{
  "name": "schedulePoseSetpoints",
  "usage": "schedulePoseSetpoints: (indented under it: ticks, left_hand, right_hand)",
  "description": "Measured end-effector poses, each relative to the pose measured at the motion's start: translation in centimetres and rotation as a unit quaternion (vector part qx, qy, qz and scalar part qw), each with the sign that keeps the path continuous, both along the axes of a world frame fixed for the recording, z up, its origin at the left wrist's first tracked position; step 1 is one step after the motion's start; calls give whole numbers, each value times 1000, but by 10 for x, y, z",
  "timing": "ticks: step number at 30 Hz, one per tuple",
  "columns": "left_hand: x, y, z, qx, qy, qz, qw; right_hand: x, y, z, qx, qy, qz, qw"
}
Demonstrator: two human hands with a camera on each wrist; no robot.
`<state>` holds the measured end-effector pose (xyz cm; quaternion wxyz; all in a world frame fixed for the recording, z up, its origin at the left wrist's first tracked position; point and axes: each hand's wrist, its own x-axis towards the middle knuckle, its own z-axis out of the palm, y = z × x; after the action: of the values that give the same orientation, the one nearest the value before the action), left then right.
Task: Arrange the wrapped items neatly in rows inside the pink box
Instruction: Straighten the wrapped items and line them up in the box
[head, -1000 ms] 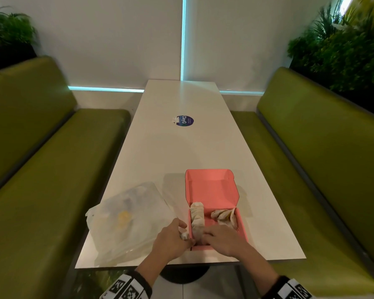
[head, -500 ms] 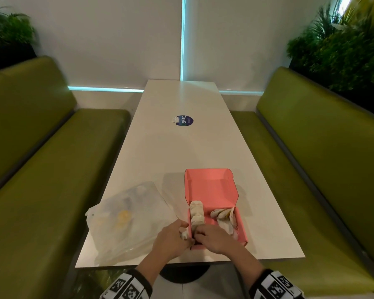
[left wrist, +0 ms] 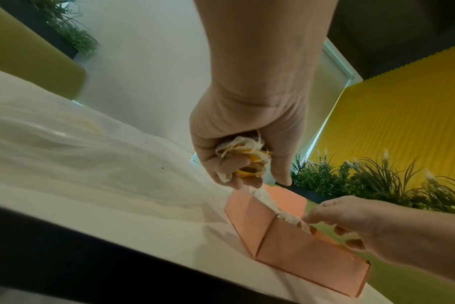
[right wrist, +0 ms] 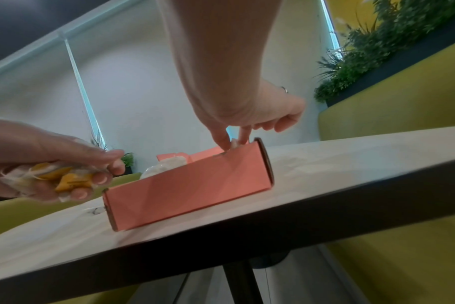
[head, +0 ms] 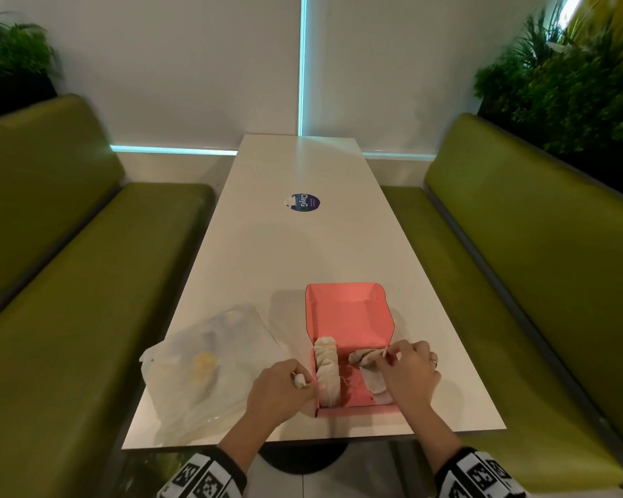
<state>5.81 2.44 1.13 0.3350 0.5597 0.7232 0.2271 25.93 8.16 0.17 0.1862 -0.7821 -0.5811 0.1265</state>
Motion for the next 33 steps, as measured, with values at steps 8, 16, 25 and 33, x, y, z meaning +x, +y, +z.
schedulePoseSetpoints:
  ticks: [8, 16, 25, 33]
  left_hand:
    - [-2, 7, 13, 126, -90, -8, 988]
    - [6, 13, 34, 228, -185, -7, 956]
    - [19, 13, 47, 211, -247, -55, 944]
    - [23, 13, 54, 242, -314, 3, 918]
  right_hand:
    - [13, 10, 35, 200, 136, -12, 970]
    - [7, 2, 93, -8, 233, 270, 934]
    - [-9, -9, 97, -8, 311, 288, 905]
    - [-15, -15, 92, -96, 371, 306, 872]
